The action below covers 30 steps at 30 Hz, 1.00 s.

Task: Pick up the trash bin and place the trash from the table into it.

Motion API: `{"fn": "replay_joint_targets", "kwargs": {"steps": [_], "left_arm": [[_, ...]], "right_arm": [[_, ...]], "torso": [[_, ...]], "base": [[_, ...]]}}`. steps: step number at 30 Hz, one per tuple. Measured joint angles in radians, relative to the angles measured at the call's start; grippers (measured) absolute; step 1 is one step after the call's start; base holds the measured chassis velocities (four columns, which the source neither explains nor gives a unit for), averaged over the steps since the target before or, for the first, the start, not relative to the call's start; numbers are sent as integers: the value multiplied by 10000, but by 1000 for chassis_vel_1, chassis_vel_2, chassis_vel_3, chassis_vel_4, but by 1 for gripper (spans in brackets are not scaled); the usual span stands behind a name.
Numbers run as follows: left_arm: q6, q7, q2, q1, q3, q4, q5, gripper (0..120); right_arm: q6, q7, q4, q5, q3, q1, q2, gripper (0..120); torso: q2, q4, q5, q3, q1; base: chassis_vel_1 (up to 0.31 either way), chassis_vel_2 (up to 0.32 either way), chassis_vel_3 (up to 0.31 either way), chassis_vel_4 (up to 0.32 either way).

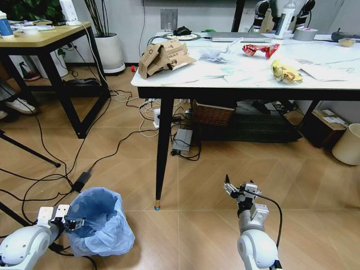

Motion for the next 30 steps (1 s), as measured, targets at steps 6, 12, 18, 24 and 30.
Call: {"fn": "replay_joint_targets", "kwargs": {"steps": [6, 12, 18, 24, 30], "left_arm": [[1, -156, -43, -38, 23, 70, -182, 39], [0, -237, -44, -109, 23, 210, -248, 18], [0, -246, -63, -129, 31, 197, -319, 1], [-1, -305, -120, -131, 33, 156, -353, 0], [-1, -580, -232, -110, 38, -51, -581, 0]], "right_arm": [[16, 40, -10, 68, 24, 22, -59, 100], [22, 41, -38, 99, 26, 49, -60, 100], [35, 46, -51, 100, 31, 43, -30, 100], [37, 49, -46, 82, 22, 22, 3, 100], [36, 59, -16, 33, -9, -5, 63, 100]], "torso": [[0, -1, 1, 0, 0], [0, -1, 5, 0, 0], [1, 0, 6, 0, 0], [1, -1, 2, 0, 0], [1, 0, 1, 0, 0]], "base": [[0, 0, 0, 0], [0, 0, 0, 0], [0, 0, 0, 0], [0, 0, 0, 0], [0, 0, 0, 0]]}}
